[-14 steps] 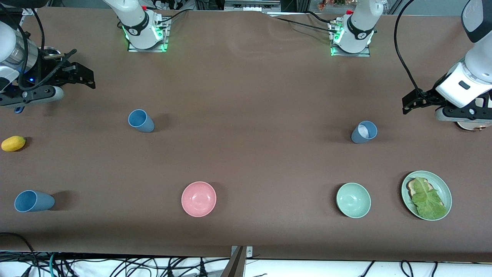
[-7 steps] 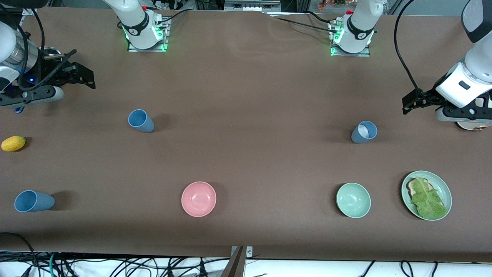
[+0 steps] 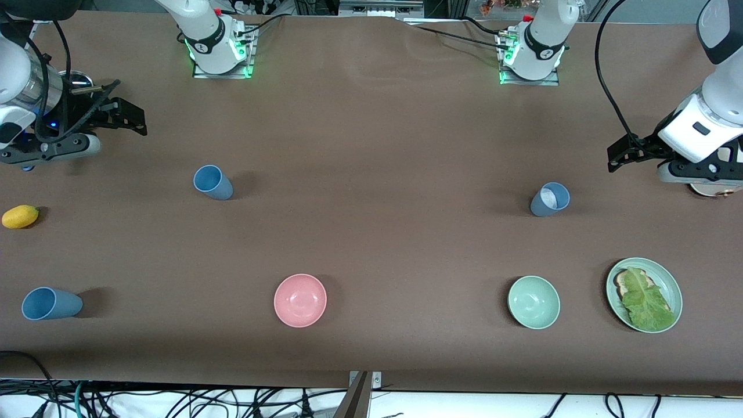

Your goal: Stack blue cups with both arms

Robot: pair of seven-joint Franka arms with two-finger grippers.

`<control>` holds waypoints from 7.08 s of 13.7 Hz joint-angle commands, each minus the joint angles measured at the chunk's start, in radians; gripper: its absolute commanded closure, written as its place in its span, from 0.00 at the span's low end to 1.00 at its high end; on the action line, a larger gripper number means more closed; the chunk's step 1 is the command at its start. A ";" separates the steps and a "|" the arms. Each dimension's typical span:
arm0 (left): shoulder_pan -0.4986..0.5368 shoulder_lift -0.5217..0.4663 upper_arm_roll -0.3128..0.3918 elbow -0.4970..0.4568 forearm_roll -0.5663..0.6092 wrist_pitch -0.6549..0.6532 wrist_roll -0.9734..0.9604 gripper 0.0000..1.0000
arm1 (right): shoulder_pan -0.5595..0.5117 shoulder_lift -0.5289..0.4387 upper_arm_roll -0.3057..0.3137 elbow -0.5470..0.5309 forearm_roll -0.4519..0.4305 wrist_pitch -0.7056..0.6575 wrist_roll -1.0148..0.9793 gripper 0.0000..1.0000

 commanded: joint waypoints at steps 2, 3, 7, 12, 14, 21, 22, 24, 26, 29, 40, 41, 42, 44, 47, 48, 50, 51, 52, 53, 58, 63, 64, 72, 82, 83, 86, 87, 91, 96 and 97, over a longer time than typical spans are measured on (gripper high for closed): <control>0.006 -0.010 0.004 0.007 -0.002 -0.025 -0.004 0.00 | -0.010 -0.010 0.003 -0.019 0.017 0.001 -0.011 0.00; 0.009 -0.010 0.004 0.007 -0.002 -0.026 -0.006 0.00 | -0.010 -0.010 0.003 -0.022 0.017 0.004 -0.011 0.00; 0.007 -0.009 0.004 0.007 -0.002 -0.023 -0.006 0.00 | -0.010 -0.010 0.003 -0.032 0.017 0.005 -0.011 0.00; 0.007 -0.010 0.001 0.007 -0.002 -0.023 -0.006 0.00 | -0.010 -0.013 0.002 -0.042 0.017 0.008 -0.011 0.00; 0.007 -0.009 -0.003 0.007 -0.002 -0.023 -0.007 0.00 | -0.010 -0.013 0.002 -0.043 0.017 0.010 -0.011 0.00; 0.007 -0.009 0.003 0.011 -0.002 -0.029 -0.006 0.00 | -0.010 -0.015 0.002 -0.068 0.017 0.025 -0.011 0.00; 0.007 -0.009 0.003 0.013 -0.002 -0.029 -0.007 0.00 | -0.012 -0.015 0.000 -0.078 0.017 0.034 -0.011 0.00; 0.006 -0.009 -0.005 0.017 -0.002 -0.029 -0.009 0.00 | -0.010 -0.015 -0.004 -0.095 0.017 0.042 -0.011 0.00; 0.004 -0.010 -0.006 0.017 -0.002 -0.032 -0.012 0.00 | -0.010 -0.015 -0.006 -0.126 0.015 0.065 -0.011 0.00; 0.004 -0.007 -0.005 0.019 0.000 -0.048 -0.012 0.00 | -0.010 -0.016 -0.018 -0.201 0.009 0.123 -0.011 0.00; 0.006 -0.007 -0.005 0.019 0.000 -0.051 -0.011 0.00 | -0.012 0.103 -0.020 -0.526 0.001 0.573 -0.011 0.00; 0.006 -0.007 -0.005 0.019 0.000 -0.051 -0.011 0.00 | -0.012 0.114 -0.021 -0.545 0.001 0.602 -0.011 0.00; 0.006 -0.007 -0.005 0.019 0.000 -0.051 -0.011 0.00 | -0.012 0.120 -0.029 -0.555 0.001 0.622 -0.012 0.00; 0.006 -0.007 -0.005 0.019 0.000 -0.051 -0.011 0.00 | -0.013 0.151 -0.035 -0.556 0.000 0.654 -0.014 0.00; 0.006 -0.007 -0.005 0.019 0.000 -0.051 -0.011 0.00 | -0.013 0.194 -0.043 -0.557 0.001 0.699 -0.032 0.00; 0.007 -0.006 -0.002 0.019 -0.002 -0.051 -0.011 0.00 | -0.013 0.195 -0.047 -0.557 0.001 0.699 -0.032 0.00; 0.016 0.002 0.007 0.019 0.000 -0.049 0.003 0.00 | -0.013 0.195 -0.047 -0.566 0.001 0.699 -0.032 0.00; 0.041 0.004 0.006 0.017 -0.005 -0.049 0.003 0.00 | -0.013 0.197 -0.047 -0.572 0.001 0.702 -0.032 0.00; 0.050 0.008 0.006 0.019 -0.012 -0.049 0.003 0.00 | -0.013 0.197 -0.047 -0.583 0.003 0.711 -0.032 0.00; 0.050 0.013 0.006 0.023 -0.012 -0.049 0.003 0.00 | -0.013 0.197 -0.047 -0.597 0.003 0.728 -0.032 0.00; 0.052 0.027 0.004 0.039 -0.012 -0.051 0.005 0.00 | -0.013 0.197 -0.047 -0.651 0.007 0.797 -0.032 0.01; 0.075 0.051 0.006 0.063 -0.011 -0.057 0.008 0.00 | -0.013 0.215 -0.046 -0.651 0.009 0.803 -0.031 0.19; 0.076 0.065 0.006 0.066 -0.011 -0.057 0.008 0.00 | -0.013 0.217 -0.047 -0.651 0.009 0.809 -0.031 0.21; 0.072 0.070 0.003 0.063 -0.002 -0.060 0.023 0.00 | -0.013 0.225 -0.046 -0.651 0.010 0.817 -0.029 0.35; 0.124 0.201 -0.011 -0.221 0.000 0.270 0.040 0.00 | -0.009 0.229 -0.037 -0.645 0.015 0.817 -0.014 0.72; 0.122 0.201 -0.020 -0.280 -0.005 0.340 0.040 0.00 | -0.007 0.229 -0.037 -0.645 0.015 0.817 -0.012 0.76; 0.121 0.227 -0.064 -0.334 -0.014 0.404 0.032 0.00 | -0.007 0.229 -0.037 -0.645 0.015 0.817 -0.012 0.87; 0.124 0.240 -0.065 -0.345 -0.012 0.423 0.040 0.00 | -0.007 0.229 -0.037 -0.645 0.015 0.817 -0.012 0.91; 0.136 0.284 -0.065 -0.357 -0.014 0.466 0.066 0.26 | -0.004 0.229 -0.035 -0.645 0.015 0.817 -0.012 1.00; 0.135 0.323 -0.066 -0.366 -0.127 0.484 0.066 0.93 | -0.004 0.231 -0.035 -0.643 0.015 0.817 -0.012 1.00; 0.121 0.321 -0.066 -0.366 -0.149 0.478 0.065 1.00 | -0.004 0.231 -0.035 -0.643 0.015 0.817 -0.012 1.00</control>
